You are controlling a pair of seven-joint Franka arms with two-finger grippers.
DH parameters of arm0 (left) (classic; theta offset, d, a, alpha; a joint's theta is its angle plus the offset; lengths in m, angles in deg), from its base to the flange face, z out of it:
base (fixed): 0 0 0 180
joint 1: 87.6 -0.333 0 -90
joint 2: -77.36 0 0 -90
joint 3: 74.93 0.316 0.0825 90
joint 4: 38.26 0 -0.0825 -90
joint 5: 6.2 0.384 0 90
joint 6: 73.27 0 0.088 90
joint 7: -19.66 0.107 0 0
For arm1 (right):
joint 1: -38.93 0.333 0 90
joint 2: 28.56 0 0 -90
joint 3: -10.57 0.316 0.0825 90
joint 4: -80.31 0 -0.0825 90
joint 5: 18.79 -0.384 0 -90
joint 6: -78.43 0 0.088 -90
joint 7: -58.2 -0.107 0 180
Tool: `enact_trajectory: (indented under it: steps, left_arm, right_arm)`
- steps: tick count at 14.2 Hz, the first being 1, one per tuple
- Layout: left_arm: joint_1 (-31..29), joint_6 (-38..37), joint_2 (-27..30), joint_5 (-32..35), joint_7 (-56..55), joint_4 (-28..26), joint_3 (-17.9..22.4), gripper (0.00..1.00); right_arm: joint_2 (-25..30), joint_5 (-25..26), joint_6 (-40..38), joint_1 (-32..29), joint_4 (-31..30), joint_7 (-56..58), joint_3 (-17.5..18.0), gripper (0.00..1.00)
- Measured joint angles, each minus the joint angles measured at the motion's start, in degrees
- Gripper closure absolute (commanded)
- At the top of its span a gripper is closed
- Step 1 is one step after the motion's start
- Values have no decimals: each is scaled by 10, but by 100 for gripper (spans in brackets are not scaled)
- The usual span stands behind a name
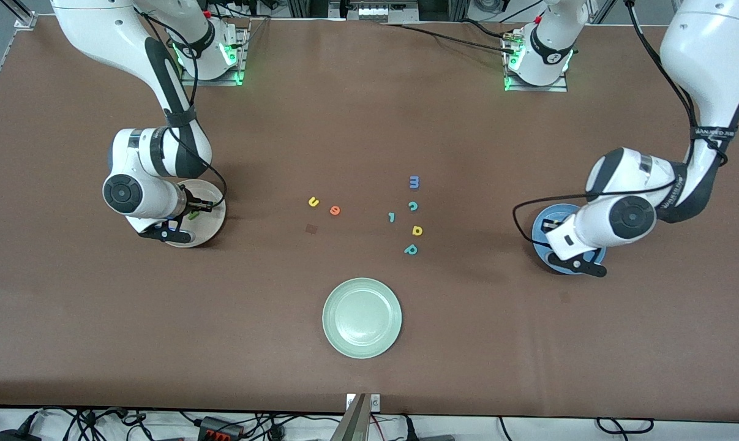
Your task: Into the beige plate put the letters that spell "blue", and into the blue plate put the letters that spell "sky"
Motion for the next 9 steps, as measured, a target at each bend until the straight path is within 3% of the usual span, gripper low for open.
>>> enact_trajectory:
  steps: [1,2,3,9]
  left_arm:
    - [-14,6,-11,0,20,0,2,60]
    - [-25,9,-18,0,32,1,2,6]
    - [-30,11,-22,0,38,2,2,0]
    - [-28,11,-22,0,39,15,-3,0]
  right_arm:
    - [1,0,-3,1,8,0,0,0]
    - [1,0,-13,3,20,0,1,0]
    - [2,-2,-27,7,35,0,3,0]
    - [3,-59,-38,106,79,-12,10,0]
